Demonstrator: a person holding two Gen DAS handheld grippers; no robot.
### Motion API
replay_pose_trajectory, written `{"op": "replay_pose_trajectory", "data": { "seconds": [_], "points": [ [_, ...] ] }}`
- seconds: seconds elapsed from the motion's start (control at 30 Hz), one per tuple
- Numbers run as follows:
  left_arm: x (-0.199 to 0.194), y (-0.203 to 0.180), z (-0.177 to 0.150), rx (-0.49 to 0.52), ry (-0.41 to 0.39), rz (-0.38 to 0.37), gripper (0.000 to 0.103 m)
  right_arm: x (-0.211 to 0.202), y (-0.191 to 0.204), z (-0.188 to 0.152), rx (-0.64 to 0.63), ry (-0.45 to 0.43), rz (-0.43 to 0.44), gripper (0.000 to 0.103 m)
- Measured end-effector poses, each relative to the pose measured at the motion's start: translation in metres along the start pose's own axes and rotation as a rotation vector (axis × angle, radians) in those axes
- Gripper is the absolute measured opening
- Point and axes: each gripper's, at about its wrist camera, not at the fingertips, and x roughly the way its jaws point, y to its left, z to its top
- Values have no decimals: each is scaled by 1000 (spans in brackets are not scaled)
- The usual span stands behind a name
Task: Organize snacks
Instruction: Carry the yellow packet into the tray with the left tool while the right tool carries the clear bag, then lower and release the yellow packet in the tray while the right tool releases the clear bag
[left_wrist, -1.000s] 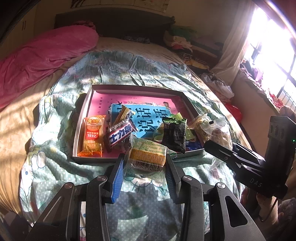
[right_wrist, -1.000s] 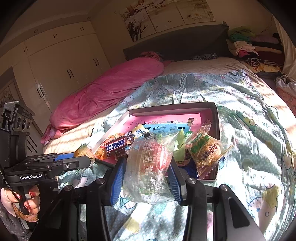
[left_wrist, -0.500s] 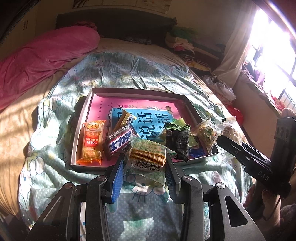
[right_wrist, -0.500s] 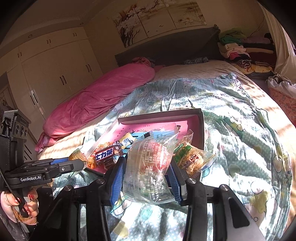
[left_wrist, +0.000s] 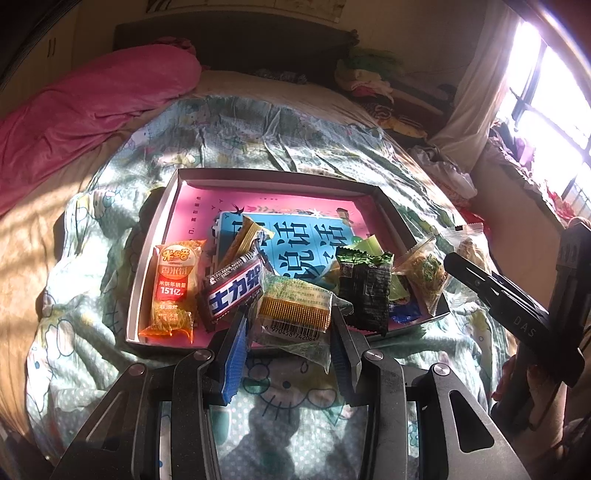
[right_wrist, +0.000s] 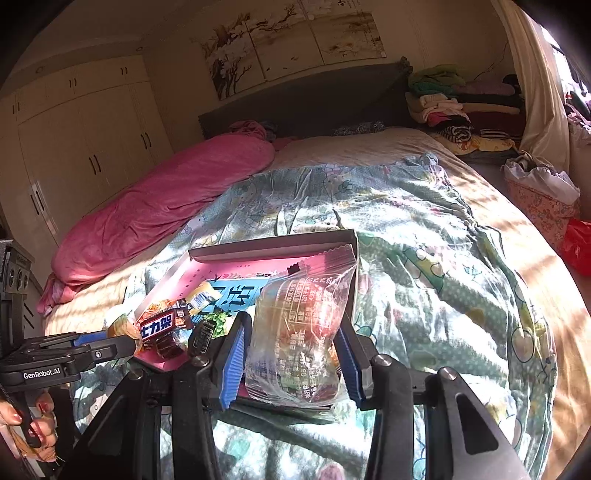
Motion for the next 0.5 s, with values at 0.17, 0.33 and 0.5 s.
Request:
{"op": "replay_pose_trajectory", "data": {
  "seconds": [0.17, 0.33, 0.5],
  "points": [
    [7, -3, 3, 6, 2, 2, 42, 14, -5, -1, 14, 25, -19, 46],
    [12, -6, 4, 14, 5, 8, 42, 21, 1, -3, -6, 38, -9, 45],
    [20, -8, 6, 16, 11, 12, 42, 30, 7, -7, -22, 61, 8, 45]
  ]
}}
